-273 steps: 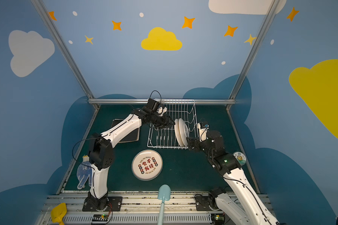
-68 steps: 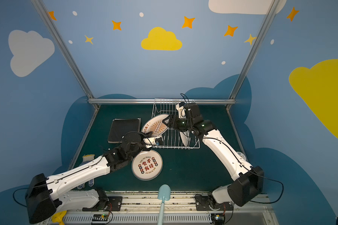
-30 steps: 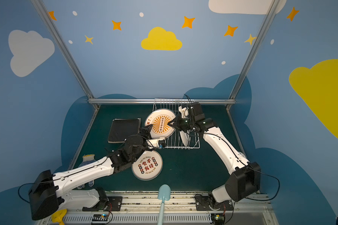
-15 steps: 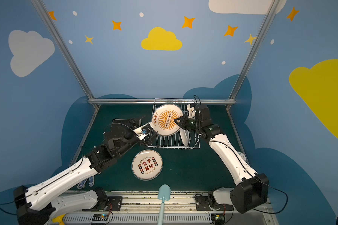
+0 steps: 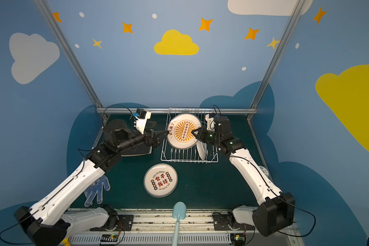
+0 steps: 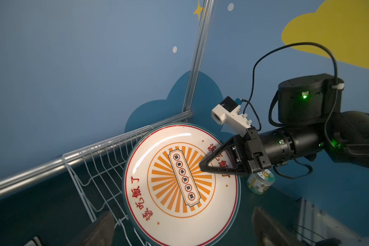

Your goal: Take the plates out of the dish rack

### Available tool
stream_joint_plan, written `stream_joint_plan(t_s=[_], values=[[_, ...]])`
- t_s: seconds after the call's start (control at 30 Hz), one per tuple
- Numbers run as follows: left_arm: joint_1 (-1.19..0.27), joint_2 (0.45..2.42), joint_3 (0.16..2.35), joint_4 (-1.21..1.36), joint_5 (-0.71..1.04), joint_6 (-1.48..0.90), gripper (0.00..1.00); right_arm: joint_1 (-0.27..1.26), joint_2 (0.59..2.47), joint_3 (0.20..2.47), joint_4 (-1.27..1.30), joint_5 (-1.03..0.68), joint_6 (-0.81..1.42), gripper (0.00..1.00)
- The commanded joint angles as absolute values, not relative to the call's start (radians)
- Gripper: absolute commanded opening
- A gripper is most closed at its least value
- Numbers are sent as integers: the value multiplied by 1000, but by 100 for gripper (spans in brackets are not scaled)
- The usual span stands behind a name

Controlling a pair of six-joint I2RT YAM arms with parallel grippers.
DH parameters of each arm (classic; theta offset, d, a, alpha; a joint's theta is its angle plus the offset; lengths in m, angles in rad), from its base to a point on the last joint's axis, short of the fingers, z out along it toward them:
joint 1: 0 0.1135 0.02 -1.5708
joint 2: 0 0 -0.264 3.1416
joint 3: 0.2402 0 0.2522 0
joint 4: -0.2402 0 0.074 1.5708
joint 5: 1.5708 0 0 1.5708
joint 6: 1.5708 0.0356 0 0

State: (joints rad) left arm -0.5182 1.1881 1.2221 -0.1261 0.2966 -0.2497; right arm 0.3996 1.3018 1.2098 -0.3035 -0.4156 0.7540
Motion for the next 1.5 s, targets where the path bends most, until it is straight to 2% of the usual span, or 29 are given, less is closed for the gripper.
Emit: stream_joint_plan(t_s=[0.0, 0.37, 0.53, 0.63, 1.13, 1.3, 1.37, 1.47], values=[[-476, 1212, 1235, -104, 452, -465, 100, 395, 1268, 1209, -227, -441, 735, 0], [-392, 1359, 1241, -155, 552, -688, 97, 393, 1280, 1198, -190, -483, 751, 0], [-392, 1443, 1263, -111, 671, -711, 93, 393, 1301, 1203, -181, -521, 763, 0], [-395, 1484, 1274, -65, 728, -739, 83, 394, 1312, 1202, -172, -542, 774, 0], [-416, 1573, 1309, -9, 807, -759, 55, 394, 1331, 1167, -84, -599, 825, 0], [-416, 1575, 1297, 52, 824, -785, 37, 394, 1342, 1175, -98, -607, 824, 0], [-416, 1577, 1299, 63, 824, -787, 24, 394, 1342, 1174, -97, -605, 823, 0], [-417, 1579, 1300, 64, 817, -790, 11, 394, 1340, 1168, -96, -603, 821, 0]])
